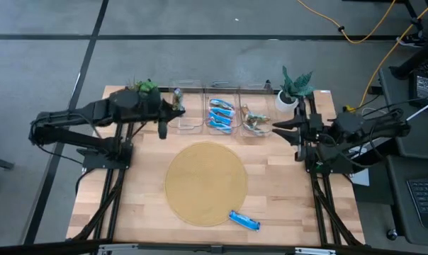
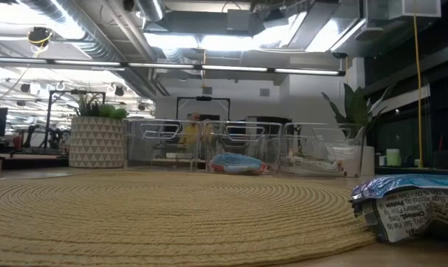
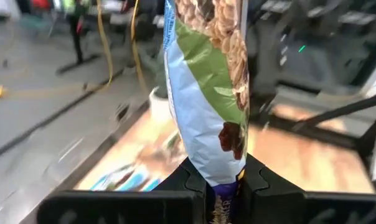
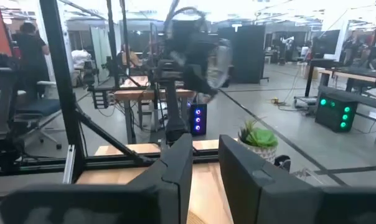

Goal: Pick and place Granola Bars by type
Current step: Put the top blue granola bar into the left transparent bin

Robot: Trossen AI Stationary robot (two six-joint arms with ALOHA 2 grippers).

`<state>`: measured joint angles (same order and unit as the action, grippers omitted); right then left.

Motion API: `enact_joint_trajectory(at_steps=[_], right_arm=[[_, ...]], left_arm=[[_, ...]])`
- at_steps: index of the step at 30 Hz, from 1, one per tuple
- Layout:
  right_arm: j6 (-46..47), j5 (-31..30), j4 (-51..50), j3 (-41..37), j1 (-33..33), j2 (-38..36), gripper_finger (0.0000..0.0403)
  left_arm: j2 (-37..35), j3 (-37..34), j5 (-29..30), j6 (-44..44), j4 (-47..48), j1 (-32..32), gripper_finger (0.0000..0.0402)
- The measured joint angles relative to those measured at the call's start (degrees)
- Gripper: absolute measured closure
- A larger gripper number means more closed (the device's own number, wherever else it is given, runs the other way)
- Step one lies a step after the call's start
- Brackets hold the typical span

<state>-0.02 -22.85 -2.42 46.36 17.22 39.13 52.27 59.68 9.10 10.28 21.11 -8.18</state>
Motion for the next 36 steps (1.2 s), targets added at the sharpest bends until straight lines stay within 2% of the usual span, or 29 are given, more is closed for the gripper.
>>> enact_joint_trajectory(at_steps=[3,7,15,23,36], right_arm=[[-0.16,0.00,-0.02,-1.11,0.10,-0.69,0.0321],[-0.46,-0.01,-0.87,-1.74,0.10,-0.66,0.0321],[-0.28,0.43,-3.63,-1.76,0.10,-0.32,0.0321],[-0.45,0.52,-6.35,-1.76,0.10,-0.32,0.0321],[-1.76,0.55,-8.17,-1.76,0.08,-0.32,0.0321]], left_arm=[[3.40,2.62,-5.16,-0.34,5.27,-6.44,0.0380],[8.38,3.27,-13.25,-1.57,7.14,-14.76,0.0380],[18.97,3.28,-20.44,-2.58,7.83,-26.40,0.0380],[28.96,3.28,-21.24,-5.96,8.31,-33.30,0.0379],[40.23,3.28,-24.32,-6.62,8.69,-39.07,0.0379]])
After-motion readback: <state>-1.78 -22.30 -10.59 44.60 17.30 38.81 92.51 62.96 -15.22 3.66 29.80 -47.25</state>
